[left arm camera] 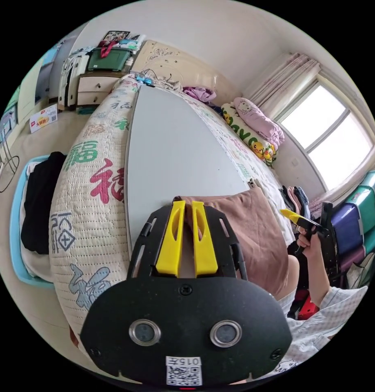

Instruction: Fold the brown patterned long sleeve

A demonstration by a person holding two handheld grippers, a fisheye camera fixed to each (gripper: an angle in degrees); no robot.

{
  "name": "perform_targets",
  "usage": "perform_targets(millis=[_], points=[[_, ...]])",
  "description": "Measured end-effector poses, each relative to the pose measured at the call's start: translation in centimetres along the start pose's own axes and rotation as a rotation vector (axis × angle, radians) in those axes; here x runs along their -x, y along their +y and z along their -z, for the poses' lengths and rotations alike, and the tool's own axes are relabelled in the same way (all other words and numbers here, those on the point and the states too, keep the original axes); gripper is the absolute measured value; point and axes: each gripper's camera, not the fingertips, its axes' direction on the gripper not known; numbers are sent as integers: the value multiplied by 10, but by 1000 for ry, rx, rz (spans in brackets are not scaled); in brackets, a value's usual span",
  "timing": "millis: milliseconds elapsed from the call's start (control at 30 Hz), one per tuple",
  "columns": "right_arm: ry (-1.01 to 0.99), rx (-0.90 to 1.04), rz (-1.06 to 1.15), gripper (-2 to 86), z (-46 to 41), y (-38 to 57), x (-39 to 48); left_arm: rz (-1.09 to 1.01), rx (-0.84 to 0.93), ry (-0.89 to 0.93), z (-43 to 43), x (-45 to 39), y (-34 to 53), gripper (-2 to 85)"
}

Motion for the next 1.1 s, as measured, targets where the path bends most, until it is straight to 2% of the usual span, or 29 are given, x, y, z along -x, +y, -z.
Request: perform_targets(millis=[67,133,200,367,467,600,700,767,867,967,1100], points=[[57,58,33,173,-14,-11,16,-34,-49,50,10,2,-1,0],[93,103,59,166,-22,-14,27,-39,-32,24,13,9,-3,-2],[60,112,28,149,-18,-11,27,-5,-13,-3,15,19,-2,2],[-29,52,-63,120,9,5,19,72,138,145,-6,54,-2,69],[-37,34,-84,101,23,13,23,29,155,117,-19,50,-2,46],[-85,23,-128,93,41,23,22,-40,80,68,-11,41,-7,27],[-149,21,-132,99,61,33,24,-28,125,-7,-21,49,-5,40],[-176,11,-130,104,74,39,25,0,131,16,-21,59,-3,53],[-220,-38,-137,111,96,49,22,8,131,25,-15,69,-1,68],[-240,-92,-133,120,112,54,23,-4,93,-52,-5,70,4,107],[-224,-46,-101,144,110,50,37,-11,153,-8,-14,78,5,126]])
